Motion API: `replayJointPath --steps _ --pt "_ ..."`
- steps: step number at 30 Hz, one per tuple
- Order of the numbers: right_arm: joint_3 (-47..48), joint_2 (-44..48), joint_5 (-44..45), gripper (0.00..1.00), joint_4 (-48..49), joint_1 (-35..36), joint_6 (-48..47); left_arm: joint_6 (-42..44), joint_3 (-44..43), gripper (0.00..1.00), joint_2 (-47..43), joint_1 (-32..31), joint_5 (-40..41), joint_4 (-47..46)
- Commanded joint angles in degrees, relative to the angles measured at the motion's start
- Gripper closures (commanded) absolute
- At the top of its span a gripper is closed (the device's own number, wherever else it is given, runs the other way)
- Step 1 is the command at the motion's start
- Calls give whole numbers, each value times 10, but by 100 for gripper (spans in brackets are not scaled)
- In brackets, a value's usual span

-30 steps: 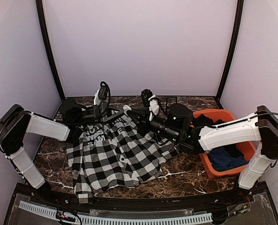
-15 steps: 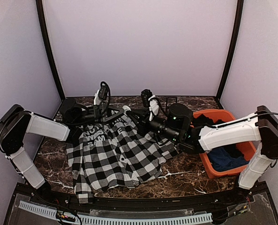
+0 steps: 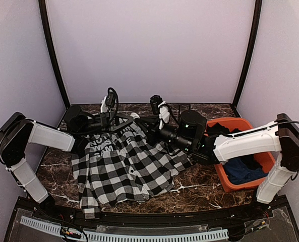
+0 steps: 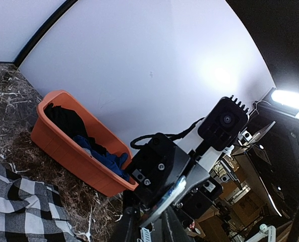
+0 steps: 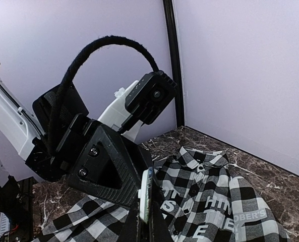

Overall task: Pin the brooch onto the clothing
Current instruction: Open the brooch.

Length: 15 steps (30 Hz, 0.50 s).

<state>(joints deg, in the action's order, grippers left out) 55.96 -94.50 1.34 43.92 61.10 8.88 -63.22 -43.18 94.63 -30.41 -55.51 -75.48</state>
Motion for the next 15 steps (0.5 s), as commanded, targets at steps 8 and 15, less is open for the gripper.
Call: replayJointPath --steps 8,15 --pt "26 -8 16 100 -14 20 -45 -1 -3 92 -1 4 -10 -47" --pt "41 -19 30 100 -39 38 -85 -4 -6 99 3 4 -13 -43"
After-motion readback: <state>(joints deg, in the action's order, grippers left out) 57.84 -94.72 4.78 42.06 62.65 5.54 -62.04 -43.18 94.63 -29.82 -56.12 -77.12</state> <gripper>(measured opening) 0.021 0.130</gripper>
